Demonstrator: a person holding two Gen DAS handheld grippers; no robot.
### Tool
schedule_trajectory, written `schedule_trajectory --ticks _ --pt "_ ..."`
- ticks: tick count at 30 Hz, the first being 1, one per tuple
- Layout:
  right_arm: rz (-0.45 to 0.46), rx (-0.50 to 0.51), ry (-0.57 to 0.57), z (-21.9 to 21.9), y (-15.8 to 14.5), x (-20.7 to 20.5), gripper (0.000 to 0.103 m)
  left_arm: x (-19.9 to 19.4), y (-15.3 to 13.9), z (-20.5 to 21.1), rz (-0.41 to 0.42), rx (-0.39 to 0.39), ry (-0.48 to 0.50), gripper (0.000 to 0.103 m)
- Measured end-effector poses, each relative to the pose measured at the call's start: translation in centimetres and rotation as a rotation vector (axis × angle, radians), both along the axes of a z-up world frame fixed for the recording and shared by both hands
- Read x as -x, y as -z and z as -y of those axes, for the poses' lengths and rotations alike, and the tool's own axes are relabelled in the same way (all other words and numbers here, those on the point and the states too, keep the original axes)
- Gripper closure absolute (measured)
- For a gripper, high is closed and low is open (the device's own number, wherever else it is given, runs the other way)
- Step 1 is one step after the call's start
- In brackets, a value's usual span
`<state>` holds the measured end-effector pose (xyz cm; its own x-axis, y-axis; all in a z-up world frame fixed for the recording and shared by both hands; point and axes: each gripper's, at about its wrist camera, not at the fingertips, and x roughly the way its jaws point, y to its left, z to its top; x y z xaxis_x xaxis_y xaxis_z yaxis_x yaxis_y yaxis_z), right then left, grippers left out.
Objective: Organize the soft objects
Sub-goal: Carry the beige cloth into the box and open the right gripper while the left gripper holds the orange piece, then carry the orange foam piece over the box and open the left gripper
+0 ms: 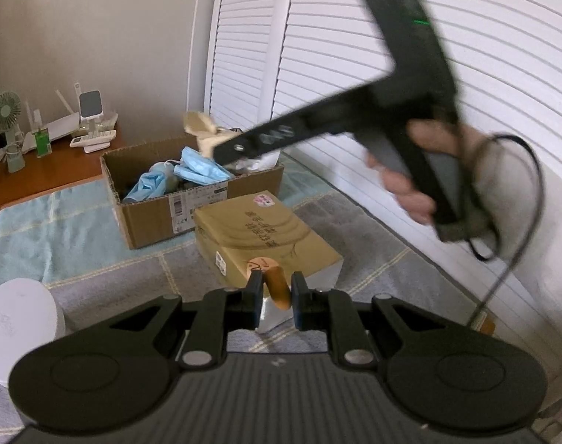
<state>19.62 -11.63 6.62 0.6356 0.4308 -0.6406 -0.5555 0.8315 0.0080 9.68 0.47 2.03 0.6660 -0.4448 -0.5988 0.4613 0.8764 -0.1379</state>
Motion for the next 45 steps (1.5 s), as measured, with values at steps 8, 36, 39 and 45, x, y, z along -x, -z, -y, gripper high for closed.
schedule_trajectory --ticks 8,36,39,45 --pt "-0.038 0.029 0.010 -2.0 1.2 -4.9 0.072 0.1 0.0 -0.2 -0.007 0.002 -0.007 0.089" --pt "0.018 -0.018 0.225 3.9 0.0 -0.3 0.000 -0.5 -0.8 0.9 0.017 -0.017 -0.009 0.089" --pt "0.044 -0.037 0.291 6.0 0.1 1.7 0.000 -1.1 -1.1 1.2 0.025 -0.015 -0.007 0.089" --pt "0.080 -0.002 0.416 8.9 1.3 5.3 0.000 -2.9 -1.6 1.8 0.037 -0.031 -0.013 0.089"
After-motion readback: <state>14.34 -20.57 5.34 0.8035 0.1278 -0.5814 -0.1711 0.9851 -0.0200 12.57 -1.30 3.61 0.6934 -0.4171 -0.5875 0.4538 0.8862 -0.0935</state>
